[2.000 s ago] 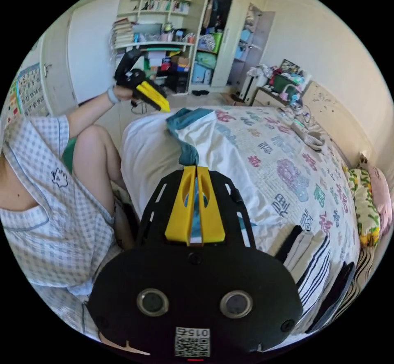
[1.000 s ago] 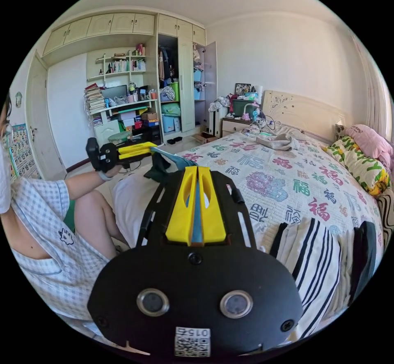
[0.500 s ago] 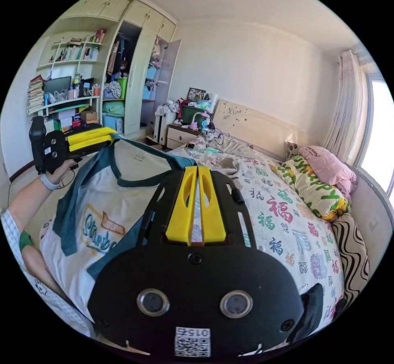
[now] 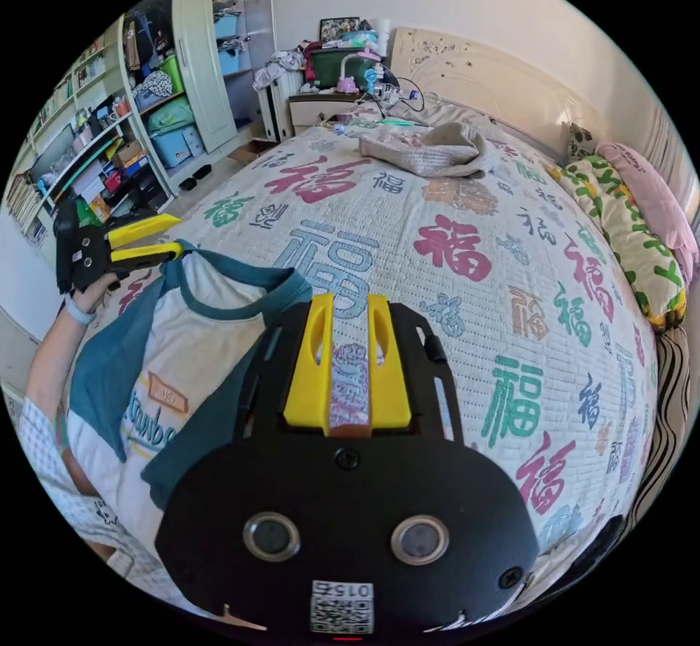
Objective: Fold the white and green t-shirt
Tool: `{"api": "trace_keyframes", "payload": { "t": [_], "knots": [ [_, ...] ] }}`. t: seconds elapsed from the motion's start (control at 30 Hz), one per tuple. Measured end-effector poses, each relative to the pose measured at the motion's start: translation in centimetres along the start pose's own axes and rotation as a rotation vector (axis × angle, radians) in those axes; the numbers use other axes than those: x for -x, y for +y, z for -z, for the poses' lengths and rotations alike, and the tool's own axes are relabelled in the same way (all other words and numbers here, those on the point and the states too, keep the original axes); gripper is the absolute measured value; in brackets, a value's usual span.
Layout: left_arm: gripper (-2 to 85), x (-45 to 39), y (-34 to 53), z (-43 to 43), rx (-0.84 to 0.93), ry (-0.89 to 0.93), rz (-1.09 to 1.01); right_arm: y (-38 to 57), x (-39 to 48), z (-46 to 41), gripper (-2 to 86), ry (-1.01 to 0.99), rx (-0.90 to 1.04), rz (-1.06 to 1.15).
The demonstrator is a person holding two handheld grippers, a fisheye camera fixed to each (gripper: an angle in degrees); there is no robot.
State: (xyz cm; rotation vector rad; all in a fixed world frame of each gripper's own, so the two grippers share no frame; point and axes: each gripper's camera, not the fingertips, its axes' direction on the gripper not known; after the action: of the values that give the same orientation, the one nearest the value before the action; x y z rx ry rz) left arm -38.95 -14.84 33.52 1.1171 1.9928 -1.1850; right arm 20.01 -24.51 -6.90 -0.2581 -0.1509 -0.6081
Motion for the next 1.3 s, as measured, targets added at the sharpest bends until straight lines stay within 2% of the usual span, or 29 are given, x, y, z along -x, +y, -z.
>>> {"api": "trace_keyframes", "payload": {
  "t": [0.1, 0.2, 0.3, 0.37, 0.4, 0.5, 0.57, 0.63, 0.73, 0.87, 0.93, 1.0, 1.07, 1.13, 1.2, 1.27, 1.3],
  "knots": [
    [9.7, 3.1, 2.9, 7.3, -0.155, 0.058, 0.051, 2.8, 1.8, 6.8, 7.5, -0.09, -0.036, 0.15],
    [8.4, 4.4, 6.2, 14.2, -0.217, 0.145, 0.053, 6.8, 5.2, 11.6, 8.4, -0.158, -0.046, 0.292],
    [7.2, 2.0, 9.8, 20.0, -0.26, 0.221, -0.021, 10.4, 8.8, 13.1, 9.4, -0.222, -0.003, 0.409],
    [6.7, 0.7, 11.7, 22.3, -0.29, 0.229, 0.002, 11.7, 10.7, 12.7, 10.1, -0.253, 0.04, 0.455],
    [7.0, 0.0, 12.5, 23.3, -0.297, 0.298, 0.001, 12.1, 11.8, 12.1, 10.7, -0.27, 0.077, 0.479],
    [8.6, -2.7, 12.6, 23.7, -0.212, 0.472, -0.084, 11.7, 13.6, 9.6, 11.1, -0.21, 0.181, 0.513],
    [8.4, -5.1, 11.8, 22.7, -0.116, 0.417, -0.156, 11.0, 14.1, 8.4, 9.7, -0.135, 0.216, 0.517],
    [6.5, -6.6, 10.9, 21.4, -0.019, 0.373, -0.214, 10.0, 13.8, 8.6, 7.0, -0.153, 0.22, 0.519],
    [1.4, -4.6, 9.7, 22.7, -0.019, 0.434, -0.242, 7.8, 11.4, 10.4, 1.0, -0.14, 0.178, 0.445],
    [0.3, 3.6, 9.7, 25.3, -0.073, 0.292, -0.077, 3.8, 4.3, 14.3, -0.3, -0.035, 0.062, 0.239],
    [0.5, 9.0, 10.4, 26.1, -0.112, 0.321, 0.07, 2.0, 0.2, 15.7, -0.4, -0.001, 0.013, 0.117],
    [2.3, 12.9, 11.3, 27.5, -0.175, 0.485, 0.15, 0.0, -5.0, 16.6, -0.5, 0.044, -0.027, -0.046],
    [6.8, 11.5, 10.7, 28.5, -0.198, 0.627, 0.07, -1.3, -8.3, 16.5, -0.5, 0.077, -0.033, -0.149],
    [8.9, 7.6, 9.0, 28.6, -0.137, 0.675, -0.083, -2.6, -10.9, 16.0, -0.5, 0.113, -0.023, -0.227],
    [9.9, 2.7, 6.2, 27.5, 0.016, 0.625, -0.291, -4.5, -13.2, 14.3, -0.3, 0.196, 0.061, -0.269],
    [9.7, 0.9, 4.7, 26.3, 0.074, 0.527, -0.38, -5.7, -14.1, 12.6, -0.1, 0.219, 0.135, -0.285],
    [9.0, 1.2, 4.0, 26.1, 0.08, 0.551, -0.393, -6.4, -14.4, 11.6, 0.1, 0.216, 0.18, -0.294]
  ]
}}
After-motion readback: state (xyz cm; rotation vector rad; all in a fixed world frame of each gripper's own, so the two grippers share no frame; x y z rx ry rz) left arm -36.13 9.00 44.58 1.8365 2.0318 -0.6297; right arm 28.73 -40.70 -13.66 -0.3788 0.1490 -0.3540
